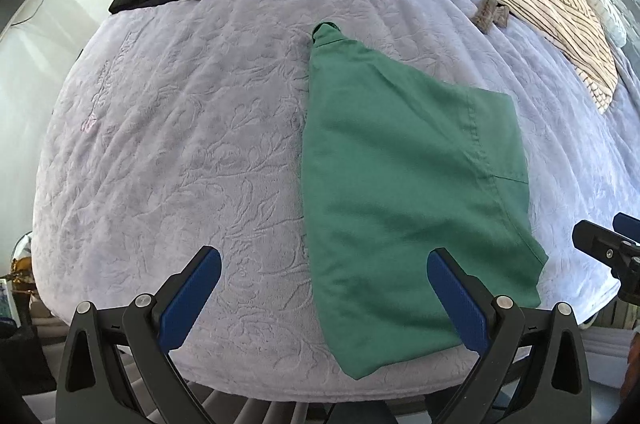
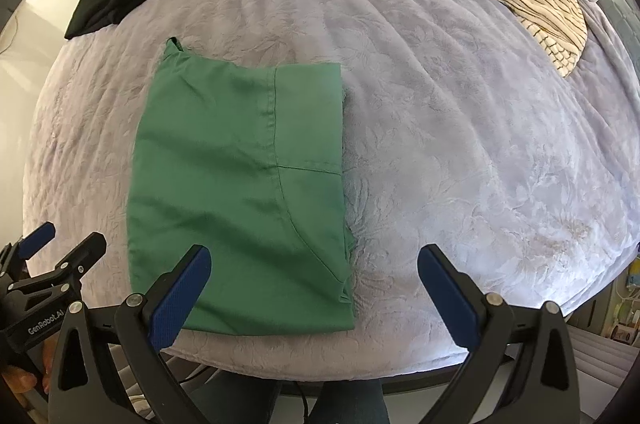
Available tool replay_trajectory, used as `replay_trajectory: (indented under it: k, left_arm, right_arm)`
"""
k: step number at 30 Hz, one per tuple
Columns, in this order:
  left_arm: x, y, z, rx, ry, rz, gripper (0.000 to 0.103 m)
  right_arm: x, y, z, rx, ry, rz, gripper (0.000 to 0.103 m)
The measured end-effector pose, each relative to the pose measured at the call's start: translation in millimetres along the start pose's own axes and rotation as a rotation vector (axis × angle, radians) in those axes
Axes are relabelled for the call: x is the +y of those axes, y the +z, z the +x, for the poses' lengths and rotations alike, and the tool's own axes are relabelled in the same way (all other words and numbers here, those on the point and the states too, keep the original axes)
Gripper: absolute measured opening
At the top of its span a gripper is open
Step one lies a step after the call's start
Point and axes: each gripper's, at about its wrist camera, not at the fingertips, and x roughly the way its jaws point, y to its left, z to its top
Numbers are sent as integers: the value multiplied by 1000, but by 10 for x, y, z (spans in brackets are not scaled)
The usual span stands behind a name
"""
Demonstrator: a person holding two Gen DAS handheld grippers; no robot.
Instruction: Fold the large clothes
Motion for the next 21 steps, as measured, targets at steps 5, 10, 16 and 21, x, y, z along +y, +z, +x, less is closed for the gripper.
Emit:
replay_trajectory:
  k: [5,10,16,21]
  left_arm:
    - [-24,-9,-5,0,1,5,103]
    - [-36,-17,-8,0,5,4,103]
    - [-45,-21,-7,2,8,5,103]
    - [-27,-26,-4,3,8,7,103]
  right_arm:
    - [8,1,-4,-2,-1,0,103]
    - [13,-4,-2,-2,-2,2,103]
    - [26,-4,3,-1,0,1,103]
    - [31,-14,1,0,-1,2,103]
